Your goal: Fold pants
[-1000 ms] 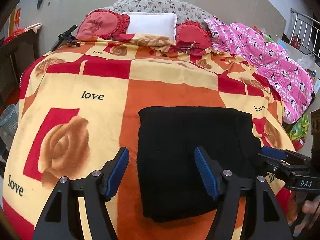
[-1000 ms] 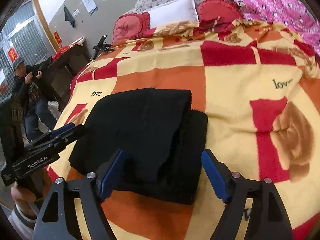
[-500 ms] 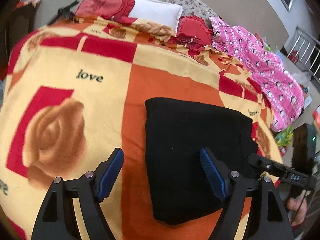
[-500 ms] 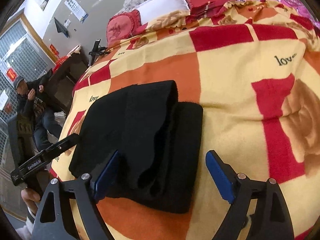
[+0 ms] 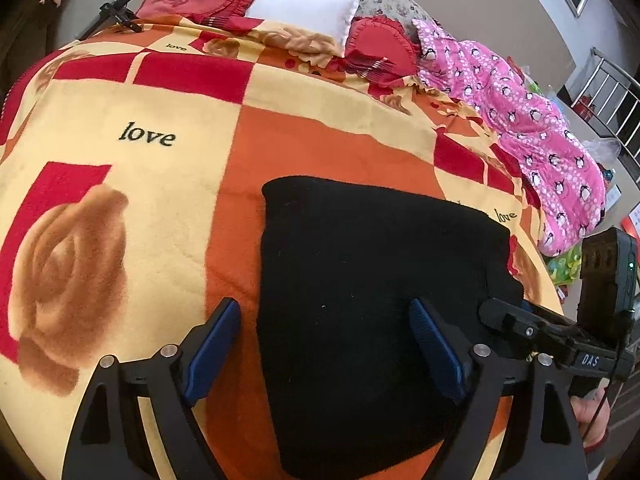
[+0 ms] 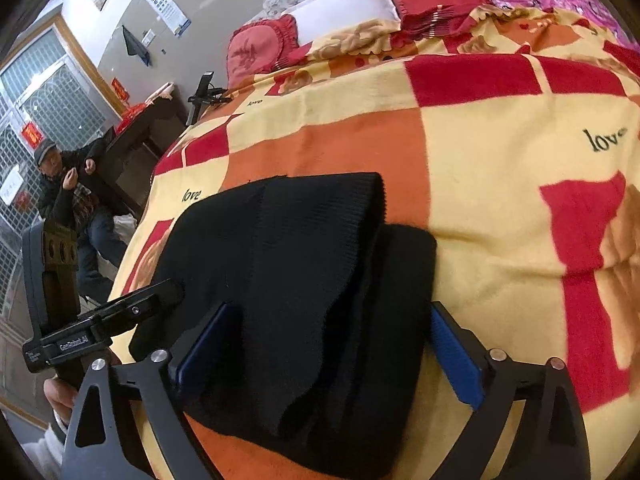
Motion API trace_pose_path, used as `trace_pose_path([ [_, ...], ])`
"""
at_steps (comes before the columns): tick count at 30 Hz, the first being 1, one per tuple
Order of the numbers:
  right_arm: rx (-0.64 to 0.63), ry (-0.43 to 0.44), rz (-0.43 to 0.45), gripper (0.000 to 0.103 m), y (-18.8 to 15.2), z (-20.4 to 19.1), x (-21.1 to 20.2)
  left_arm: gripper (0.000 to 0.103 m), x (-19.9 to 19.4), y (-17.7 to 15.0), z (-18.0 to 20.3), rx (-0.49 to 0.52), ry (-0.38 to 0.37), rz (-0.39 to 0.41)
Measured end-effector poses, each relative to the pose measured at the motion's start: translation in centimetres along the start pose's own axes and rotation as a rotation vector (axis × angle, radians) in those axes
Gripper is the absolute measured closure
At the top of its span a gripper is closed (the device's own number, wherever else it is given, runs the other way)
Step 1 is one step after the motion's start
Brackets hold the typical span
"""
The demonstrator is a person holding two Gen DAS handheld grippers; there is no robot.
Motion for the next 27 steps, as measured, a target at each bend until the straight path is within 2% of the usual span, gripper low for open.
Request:
trace_pose_path([
  [3, -0.019, -0.021, 0.003, 0.001, -0.1, -0.4, 0.4, 0.015, 0.1, -0.2, 0.5, 0.009, 0.013, 0.000],
  [7, -0.023, -0.023, 0.010, 0.004, -0.2, -0.5, 0.3, 0.018, -0.1, -0.6, 1.4, 0.018, 0.010, -0.002],
  [9, -0.029, -0.025, 0.020, 0.009, -0.2, -0.5, 0.1, 0.027, -0.2, -0.6, 1.9, 0.038, 0.001, 0.006],
  [10, -0.029, -0.027, 0.029, 0.016, -0.2, -0.5, -0.1, 0.030, -0.5, -0.6, 2.1, 0.053, 0.017, 0.014],
  [11, -0.026, -0.029, 0.041, 0.026, -0.1, -0.5, -0.4, 0.035, -0.7, -0.6, 2.3, 0.063, 0.021, 0.020],
  [14, -0.009, -0.027, 0.063, 0.040, 0.3, -0.5, -1.3, 0.058, -1.6, -0.4, 2.9, 0.088, 0.022, 0.041],
  [17, -0.042, -0.050, 0.085, 0.046, 0.6, -1.3, -2.1, 0.067, -2.9, 0.2, 3.4, 0.101, 0.012, 0.055],
  [20, -0.058, -0.041, 0.110, 0.051, 1.3, -2.2, -2.9, 0.070, -4.0, 0.9, 3.5, 0.111, 0.011, 0.075],
  [27, -0.088, -0.014, 0.167, 0.052, 4.6, -4.5, -4.0, 0.070, -5.7, 3.4, 2.9, 0.127, 0.040, 0.129],
])
Point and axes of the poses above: each gripper's, at about its wrist camera, not at the fingertips, and x roughly the way its jaws point, z to its right, y to its top, the point moved 8 cm from there along x, roughly the way its jaws point, and after that the axes turned 10 degrees about x, right-handed, at the moved point
